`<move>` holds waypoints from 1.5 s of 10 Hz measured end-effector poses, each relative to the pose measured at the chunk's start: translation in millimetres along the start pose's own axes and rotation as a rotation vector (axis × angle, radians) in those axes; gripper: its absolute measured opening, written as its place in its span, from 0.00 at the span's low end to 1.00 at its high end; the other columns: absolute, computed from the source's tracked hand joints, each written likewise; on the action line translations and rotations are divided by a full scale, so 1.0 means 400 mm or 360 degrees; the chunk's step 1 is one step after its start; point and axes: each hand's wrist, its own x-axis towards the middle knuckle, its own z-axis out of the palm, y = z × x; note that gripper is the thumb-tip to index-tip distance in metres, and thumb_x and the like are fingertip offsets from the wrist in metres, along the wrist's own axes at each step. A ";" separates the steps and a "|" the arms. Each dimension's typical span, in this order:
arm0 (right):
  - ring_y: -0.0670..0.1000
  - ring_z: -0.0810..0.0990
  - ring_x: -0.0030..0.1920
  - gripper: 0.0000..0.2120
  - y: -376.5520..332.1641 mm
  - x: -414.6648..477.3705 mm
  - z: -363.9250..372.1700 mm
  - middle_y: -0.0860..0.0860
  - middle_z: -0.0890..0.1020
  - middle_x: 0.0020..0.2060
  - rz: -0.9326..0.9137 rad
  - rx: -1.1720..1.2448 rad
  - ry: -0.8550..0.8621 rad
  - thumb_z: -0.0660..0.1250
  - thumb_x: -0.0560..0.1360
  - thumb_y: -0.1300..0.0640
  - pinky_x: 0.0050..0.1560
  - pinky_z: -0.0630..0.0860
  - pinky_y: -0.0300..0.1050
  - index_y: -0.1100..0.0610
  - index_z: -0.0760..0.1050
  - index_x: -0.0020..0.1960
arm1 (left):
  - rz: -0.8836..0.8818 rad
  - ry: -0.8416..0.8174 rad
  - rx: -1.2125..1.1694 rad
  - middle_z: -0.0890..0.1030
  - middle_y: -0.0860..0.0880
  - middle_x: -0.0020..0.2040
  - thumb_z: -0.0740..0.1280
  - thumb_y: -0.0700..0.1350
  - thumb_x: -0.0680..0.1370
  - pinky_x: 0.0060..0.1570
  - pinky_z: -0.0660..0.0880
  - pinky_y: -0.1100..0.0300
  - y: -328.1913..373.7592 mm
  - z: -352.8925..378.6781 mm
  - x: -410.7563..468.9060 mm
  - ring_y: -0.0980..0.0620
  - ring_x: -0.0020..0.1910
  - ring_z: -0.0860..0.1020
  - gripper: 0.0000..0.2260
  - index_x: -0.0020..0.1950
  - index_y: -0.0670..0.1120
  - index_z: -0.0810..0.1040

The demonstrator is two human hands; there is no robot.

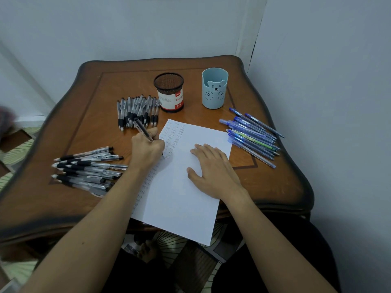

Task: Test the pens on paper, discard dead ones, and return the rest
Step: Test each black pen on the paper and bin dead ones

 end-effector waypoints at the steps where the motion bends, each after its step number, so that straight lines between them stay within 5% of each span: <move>1: 0.48 0.52 0.79 0.27 0.001 0.001 0.001 0.47 0.59 0.79 0.0004 -0.0004 0.0003 0.57 0.82 0.42 0.78 0.43 0.47 0.50 0.60 0.78 | 0.0023 -0.0039 0.0030 0.63 0.47 0.27 0.62 0.29 0.68 0.28 0.62 0.59 -0.002 0.001 0.001 0.53 0.28 0.63 0.12 0.31 0.38 0.60; 4: 0.48 0.53 0.79 0.27 0.001 0.002 0.000 0.47 0.60 0.79 0.0007 -0.0003 0.0014 0.57 0.81 0.42 0.77 0.44 0.46 0.50 0.61 0.77 | 0.0060 -0.0028 -0.0014 0.65 0.44 0.28 0.62 0.28 0.68 0.30 0.64 0.56 -0.004 -0.001 -0.002 0.50 0.29 0.65 0.10 0.32 0.35 0.61; 6: 0.48 0.53 0.79 0.27 0.001 0.003 0.000 0.47 0.60 0.79 0.0003 -0.0004 0.0013 0.57 0.81 0.41 0.78 0.44 0.47 0.50 0.61 0.77 | 0.0051 -0.0044 0.0023 0.62 0.56 0.23 0.63 0.28 0.70 0.25 0.61 0.61 0.000 0.003 -0.005 0.57 0.25 0.61 0.15 0.30 0.42 0.61; 10: 0.48 0.55 0.79 0.27 0.000 0.002 0.002 0.47 0.61 0.78 0.0008 -0.0002 0.0042 0.58 0.81 0.42 0.78 0.46 0.47 0.50 0.63 0.77 | 0.0096 -0.0085 -0.0040 0.60 0.49 0.27 0.62 0.27 0.68 0.31 0.61 0.55 0.003 0.001 -0.008 0.49 0.29 0.61 0.18 0.29 0.46 0.59; 12: 0.48 0.54 0.79 0.27 0.000 0.001 0.002 0.47 0.61 0.79 -0.0002 -0.0029 0.0026 0.57 0.81 0.42 0.78 0.46 0.47 0.50 0.62 0.77 | 0.0124 -0.0106 -0.0028 0.64 0.45 0.27 0.62 0.28 0.69 0.26 0.63 0.62 0.010 0.004 -0.016 0.57 0.26 0.64 0.13 0.30 0.38 0.62; 13: 0.48 0.54 0.79 0.27 0.000 0.001 0.001 0.47 0.60 0.79 -0.0004 -0.0027 0.0013 0.57 0.81 0.42 0.78 0.45 0.48 0.50 0.61 0.77 | 0.0096 -0.0116 -0.0082 0.64 0.45 0.28 0.62 0.29 0.68 0.31 0.62 0.55 0.004 0.003 -0.014 0.49 0.29 0.64 0.13 0.29 0.41 0.61; 15: 0.48 0.53 0.79 0.27 0.001 0.003 0.003 0.47 0.60 0.79 -0.0008 -0.0033 0.0012 0.56 0.81 0.42 0.78 0.45 0.48 0.50 0.61 0.77 | 0.0132 -0.0133 -0.0075 0.64 0.45 0.27 0.63 0.30 0.67 0.30 0.62 0.55 0.001 0.003 -0.012 0.49 0.29 0.63 0.11 0.30 0.38 0.61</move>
